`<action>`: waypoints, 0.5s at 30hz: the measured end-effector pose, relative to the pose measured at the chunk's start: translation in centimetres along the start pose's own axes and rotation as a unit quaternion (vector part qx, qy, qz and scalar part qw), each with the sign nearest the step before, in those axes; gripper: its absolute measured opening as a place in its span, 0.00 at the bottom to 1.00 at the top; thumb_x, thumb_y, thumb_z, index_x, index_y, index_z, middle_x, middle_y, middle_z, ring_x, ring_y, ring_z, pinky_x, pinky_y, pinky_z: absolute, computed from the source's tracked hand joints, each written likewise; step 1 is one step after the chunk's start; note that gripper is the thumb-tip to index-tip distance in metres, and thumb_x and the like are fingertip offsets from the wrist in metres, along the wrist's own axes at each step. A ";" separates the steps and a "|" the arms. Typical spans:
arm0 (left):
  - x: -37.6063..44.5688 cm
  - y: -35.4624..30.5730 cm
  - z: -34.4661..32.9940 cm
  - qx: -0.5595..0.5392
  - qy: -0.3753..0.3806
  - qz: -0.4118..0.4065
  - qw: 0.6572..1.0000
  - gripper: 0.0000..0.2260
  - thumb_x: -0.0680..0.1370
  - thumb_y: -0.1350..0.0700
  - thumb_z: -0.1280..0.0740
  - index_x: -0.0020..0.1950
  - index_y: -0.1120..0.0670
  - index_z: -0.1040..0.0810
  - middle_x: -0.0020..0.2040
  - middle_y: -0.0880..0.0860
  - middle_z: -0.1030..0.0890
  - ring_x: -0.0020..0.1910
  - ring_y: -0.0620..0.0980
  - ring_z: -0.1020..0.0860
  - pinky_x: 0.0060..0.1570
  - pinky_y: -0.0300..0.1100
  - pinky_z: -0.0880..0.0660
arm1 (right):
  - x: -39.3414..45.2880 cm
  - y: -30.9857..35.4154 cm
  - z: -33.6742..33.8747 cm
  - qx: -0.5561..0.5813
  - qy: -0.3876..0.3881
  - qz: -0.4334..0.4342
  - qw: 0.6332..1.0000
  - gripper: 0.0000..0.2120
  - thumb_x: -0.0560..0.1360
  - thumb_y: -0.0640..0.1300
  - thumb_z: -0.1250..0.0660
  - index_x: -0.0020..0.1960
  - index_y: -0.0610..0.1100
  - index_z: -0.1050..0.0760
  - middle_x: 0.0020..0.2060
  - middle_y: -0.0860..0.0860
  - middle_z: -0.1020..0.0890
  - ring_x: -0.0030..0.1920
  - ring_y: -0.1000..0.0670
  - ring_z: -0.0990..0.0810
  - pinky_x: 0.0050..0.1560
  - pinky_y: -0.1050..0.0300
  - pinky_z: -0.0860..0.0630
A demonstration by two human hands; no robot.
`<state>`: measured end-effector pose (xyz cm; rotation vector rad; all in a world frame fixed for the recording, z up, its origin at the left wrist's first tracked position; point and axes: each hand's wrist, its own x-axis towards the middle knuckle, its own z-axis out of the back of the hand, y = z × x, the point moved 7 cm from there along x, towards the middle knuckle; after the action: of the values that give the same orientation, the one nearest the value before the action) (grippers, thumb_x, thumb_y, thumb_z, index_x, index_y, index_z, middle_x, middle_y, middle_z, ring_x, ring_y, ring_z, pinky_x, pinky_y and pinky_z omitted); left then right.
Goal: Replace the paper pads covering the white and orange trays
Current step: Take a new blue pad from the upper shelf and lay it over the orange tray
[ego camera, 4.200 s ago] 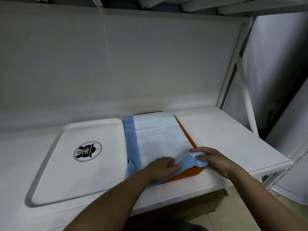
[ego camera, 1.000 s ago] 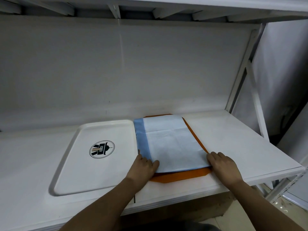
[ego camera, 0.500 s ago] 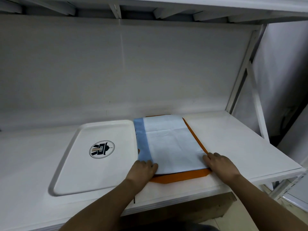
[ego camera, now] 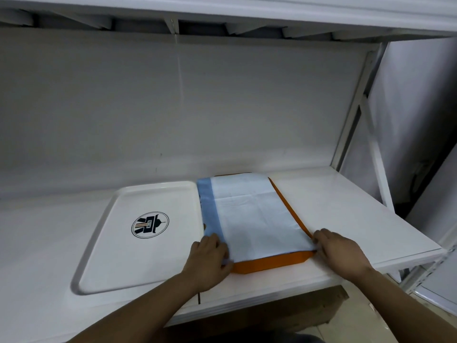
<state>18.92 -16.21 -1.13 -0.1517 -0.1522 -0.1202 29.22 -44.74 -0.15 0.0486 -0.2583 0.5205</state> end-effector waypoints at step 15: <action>6.7 0.2 -7.1 -0.033 0.189 0.128 0.973 0.33 0.76 0.30 0.54 0.77 0.40 0.60 0.77 0.52 0.66 0.75 0.59 0.68 0.71 0.59 0.67 | 6.7 5.3 -7.3 0.127 0.269 -0.062 0.953 0.48 0.64 0.76 0.62 0.78 0.52 0.61 0.77 0.53 0.60 0.76 0.51 0.64 0.75 0.50 0.63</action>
<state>26.49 -17.88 -7.01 -0.2114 0.2515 0.1036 33.86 -36.12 -5.63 0.1691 0.3465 0.4206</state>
